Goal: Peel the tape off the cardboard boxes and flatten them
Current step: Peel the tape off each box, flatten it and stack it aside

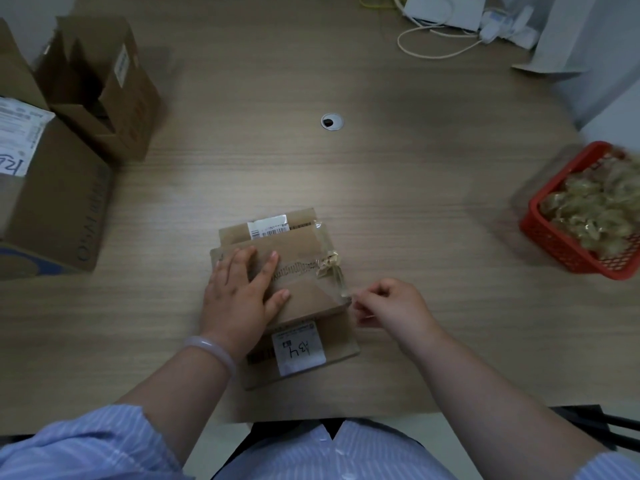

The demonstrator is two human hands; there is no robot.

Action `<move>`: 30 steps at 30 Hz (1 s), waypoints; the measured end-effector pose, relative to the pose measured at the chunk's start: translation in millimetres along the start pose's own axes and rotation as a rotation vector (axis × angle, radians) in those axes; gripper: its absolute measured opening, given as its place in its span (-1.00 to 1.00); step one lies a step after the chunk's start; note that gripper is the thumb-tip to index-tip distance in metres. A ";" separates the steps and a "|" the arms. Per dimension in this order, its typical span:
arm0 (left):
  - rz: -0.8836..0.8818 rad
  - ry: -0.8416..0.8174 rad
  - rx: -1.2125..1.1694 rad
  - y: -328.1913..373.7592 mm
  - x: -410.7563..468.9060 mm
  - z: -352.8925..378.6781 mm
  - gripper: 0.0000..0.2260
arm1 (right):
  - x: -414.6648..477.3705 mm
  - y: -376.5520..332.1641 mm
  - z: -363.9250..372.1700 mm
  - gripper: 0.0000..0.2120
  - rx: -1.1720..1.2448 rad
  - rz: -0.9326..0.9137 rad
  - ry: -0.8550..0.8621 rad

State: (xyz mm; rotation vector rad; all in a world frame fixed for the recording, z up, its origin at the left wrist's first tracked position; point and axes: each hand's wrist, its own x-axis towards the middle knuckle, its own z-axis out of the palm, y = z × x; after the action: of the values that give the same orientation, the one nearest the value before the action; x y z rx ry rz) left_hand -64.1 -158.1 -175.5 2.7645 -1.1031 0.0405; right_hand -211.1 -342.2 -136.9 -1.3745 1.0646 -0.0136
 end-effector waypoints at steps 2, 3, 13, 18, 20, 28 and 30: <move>0.002 0.004 0.004 0.2 0.8 -0.6 -0.43 | 4.5 -10.2 -1.0 -0.84 0.117 -0.008 0.031; 0.002 0.005 0.000 0.2 0.8 -0.7 -0.43 | 7.7 -14.9 -2.4 -0.85 0.142 -0.027 0.043; -0.013 -0.050 -0.017 -2.1 0.7 1.5 -0.42 | 33.5 -23.1 19.3 -0.94 0.073 -0.231 0.094; -0.013 -0.058 -0.041 -1.3 1.1 -0.1 -0.42 | 38.5 -24.9 13.0 -0.77 -0.150 -0.342 0.128; -0.013 -0.060 -0.040 -1.3 1.1 -0.9 -0.42 | 39.2 -28.4 9.9 -0.73 -0.274 -0.370 0.138; -0.008 -0.065 -0.025 -1.6 0.5 -2.1 -0.43 | 52.3 -30.6 7.9 -0.61 -0.787 -0.697 -0.164; -0.007 -0.068 -0.023 -1.6 0.5 -2.1 -0.43 | 56.6 -32.8 6.4 -0.66 -0.887 -0.741 -0.220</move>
State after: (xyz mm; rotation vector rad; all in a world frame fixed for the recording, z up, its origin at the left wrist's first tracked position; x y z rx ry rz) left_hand -62.6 -157.0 -173.5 2.7678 -1.1030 -0.0673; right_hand -157.1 -378.5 -146.0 -2.4483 0.2963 0.0727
